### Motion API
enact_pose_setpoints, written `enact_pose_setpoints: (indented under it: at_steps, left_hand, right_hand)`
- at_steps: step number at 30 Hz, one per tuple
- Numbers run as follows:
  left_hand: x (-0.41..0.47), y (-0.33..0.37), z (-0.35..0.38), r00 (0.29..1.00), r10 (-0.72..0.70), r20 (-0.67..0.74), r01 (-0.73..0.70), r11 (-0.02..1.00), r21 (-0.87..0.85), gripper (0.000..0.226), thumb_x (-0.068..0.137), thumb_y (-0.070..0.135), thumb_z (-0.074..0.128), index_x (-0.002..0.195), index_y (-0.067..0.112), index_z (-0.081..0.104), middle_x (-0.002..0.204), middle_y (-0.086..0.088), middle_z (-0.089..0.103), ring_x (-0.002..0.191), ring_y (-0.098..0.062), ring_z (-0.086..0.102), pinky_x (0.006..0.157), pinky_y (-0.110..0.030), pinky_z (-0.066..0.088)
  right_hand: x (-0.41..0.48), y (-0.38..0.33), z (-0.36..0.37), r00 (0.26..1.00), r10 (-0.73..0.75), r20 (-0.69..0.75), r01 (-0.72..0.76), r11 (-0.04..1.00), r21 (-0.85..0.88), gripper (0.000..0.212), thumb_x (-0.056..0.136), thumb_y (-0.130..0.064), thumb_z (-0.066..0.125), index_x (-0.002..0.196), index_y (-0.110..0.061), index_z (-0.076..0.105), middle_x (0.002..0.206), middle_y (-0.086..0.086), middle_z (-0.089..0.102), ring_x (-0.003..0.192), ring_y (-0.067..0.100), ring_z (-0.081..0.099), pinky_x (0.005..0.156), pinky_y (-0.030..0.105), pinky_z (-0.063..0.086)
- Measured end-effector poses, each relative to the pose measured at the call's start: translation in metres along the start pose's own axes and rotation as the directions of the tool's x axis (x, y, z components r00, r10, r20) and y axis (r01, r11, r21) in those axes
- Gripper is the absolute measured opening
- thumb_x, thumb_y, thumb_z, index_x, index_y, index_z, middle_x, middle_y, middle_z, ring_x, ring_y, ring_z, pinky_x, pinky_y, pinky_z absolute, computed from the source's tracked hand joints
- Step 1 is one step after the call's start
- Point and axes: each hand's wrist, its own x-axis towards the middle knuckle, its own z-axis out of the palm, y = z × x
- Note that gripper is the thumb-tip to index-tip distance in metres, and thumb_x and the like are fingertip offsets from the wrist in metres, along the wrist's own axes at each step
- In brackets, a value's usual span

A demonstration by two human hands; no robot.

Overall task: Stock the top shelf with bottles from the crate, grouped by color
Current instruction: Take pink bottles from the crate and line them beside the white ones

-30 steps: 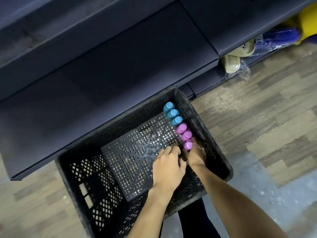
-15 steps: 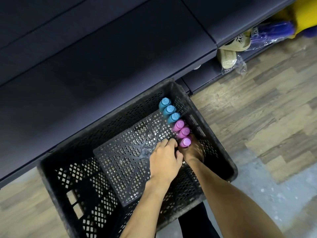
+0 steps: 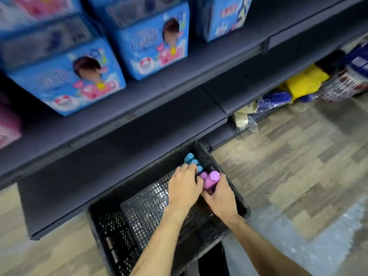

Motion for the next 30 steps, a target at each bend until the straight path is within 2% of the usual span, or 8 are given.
enact_pose_setpoints:
  at_steps: [4, 8, 12, 14, 19, 22, 26, 30]
  left_hand:
    - [-0.002, 0.02, -0.059, 0.992, 0.066, -0.107, -0.065, 0.998, 0.009, 0.017, 0.084, 0.029, 0.054, 0.099, 0.022, 0.057, 0.096, 0.006, 0.059, 0.094, -0.018, 0.055, 0.074, -0.032, 0.045]
    - [-0.01, 0.034, -0.11, 0.977, 0.122, -0.173, -0.12, 0.993, 0.021, 0.017, 0.084, 0.028, 0.052, 0.099, 0.021, 0.057, 0.09, 0.007, 0.058, 0.09, -0.017, 0.053, 0.071, -0.032, 0.046]
    - [-0.022, 0.045, -0.155, 0.958, 0.172, -0.228, -0.164, 0.985, 0.051, 0.015, 0.085, 0.027, 0.052, 0.097, 0.021, 0.056, 0.089, 0.007, 0.058, 0.086, -0.017, 0.054, 0.069, -0.032, 0.046]
    - [-0.03, 0.052, -0.178, 0.946, 0.2, -0.254, -0.188, 0.98, 0.072, 0.014, 0.085, 0.027, 0.052, 0.097, 0.021, 0.057, 0.088, 0.007, 0.058, 0.085, -0.017, 0.054, 0.069, -0.033, 0.047]
    - [-0.045, 0.07, -0.239, 0.897, 0.28, -0.341, -0.258, 0.96, 0.11, 0.011, 0.084, 0.028, 0.052, 0.093, 0.022, 0.056, 0.085, 0.008, 0.056, 0.085, -0.015, 0.054, 0.065, -0.029, 0.04]
    - [-0.051, 0.081, -0.281, 0.859, 0.327, -0.394, -0.298, 0.945, 0.135, 0.012, 0.085, 0.029, 0.053, 0.095, 0.022, 0.056, 0.089, 0.007, 0.059, 0.089, -0.017, 0.055, 0.069, -0.032, 0.044]
    - [-0.059, 0.098, -0.347, 0.794, 0.369, -0.482, -0.33, 0.929, 0.168, 0.015, 0.083, 0.03, 0.054, 0.094, 0.02, 0.058, 0.09, 0.004, 0.062, 0.091, -0.021, 0.057, 0.071, -0.037, 0.047]
    - [-0.069, 0.114, -0.416, 0.698, 0.423, -0.578, -0.357, 0.905, 0.232, 0.014, 0.084, 0.029, 0.054, 0.092, 0.018, 0.058, 0.088, 0.002, 0.062, 0.09, -0.022, 0.058, 0.068, -0.036, 0.047]
  right_hand:
    - [-0.011, -0.06, -0.042, 0.989, -0.137, -0.05, 0.137, 0.991, 0.001, 0.053, 0.074, -0.045, 0.077, 0.112, -0.023, 0.047, 0.099, -0.008, 0.061, 0.091, 0.014, 0.061, 0.072, 0.029, 0.046]
    - [-0.023, -0.113, -0.074, 0.97, -0.22, -0.107, 0.222, 0.975, 0.002, 0.05, 0.076, -0.057, 0.071, 0.107, -0.026, 0.046, 0.092, -0.008, 0.063, 0.086, 0.015, 0.063, 0.075, 0.036, 0.052]
    - [-0.036, -0.153, -0.104, 0.933, -0.306, -0.189, 0.304, 0.952, -0.041, 0.049, 0.072, -0.056, 0.075, 0.1, -0.031, 0.043, 0.086, -0.012, 0.059, 0.083, 0.012, 0.06, 0.069, 0.031, 0.047]
    - [-0.043, -0.173, -0.12, 0.904, -0.357, -0.235, 0.347, 0.934, -0.083, 0.049, 0.07, -0.059, 0.074, 0.097, -0.032, 0.043, 0.085, -0.013, 0.057, 0.082, 0.011, 0.059, 0.065, 0.027, 0.042]
    - [-0.06, -0.231, -0.161, 0.82, -0.471, -0.326, 0.449, 0.882, -0.144, 0.05, 0.067, -0.063, 0.07, 0.097, -0.03, 0.046, 0.086, -0.015, 0.057, 0.084, 0.014, 0.061, 0.067, 0.029, 0.044]
    - [-0.069, -0.272, -0.189, 0.759, -0.543, -0.359, 0.508, 0.839, -0.194, 0.048, 0.063, -0.06, 0.069, 0.096, -0.034, 0.045, 0.083, -0.018, 0.052, 0.083, 0.013, 0.061, 0.065, 0.024, 0.037]
    - [-0.082, -0.335, -0.231, 0.68, -0.621, -0.39, 0.569, 0.782, -0.252, 0.048, 0.063, -0.065, 0.068, 0.091, -0.034, 0.044, 0.081, -0.016, 0.056, 0.074, 0.011, 0.057, 0.063, 0.025, 0.037]
    - [-0.099, -0.404, -0.278, 0.593, -0.686, -0.421, 0.624, 0.722, -0.297, 0.05, 0.061, -0.068, 0.065, 0.09, -0.032, 0.043, 0.08, -0.015, 0.057, 0.076, 0.017, 0.061, 0.064, 0.029, 0.042]
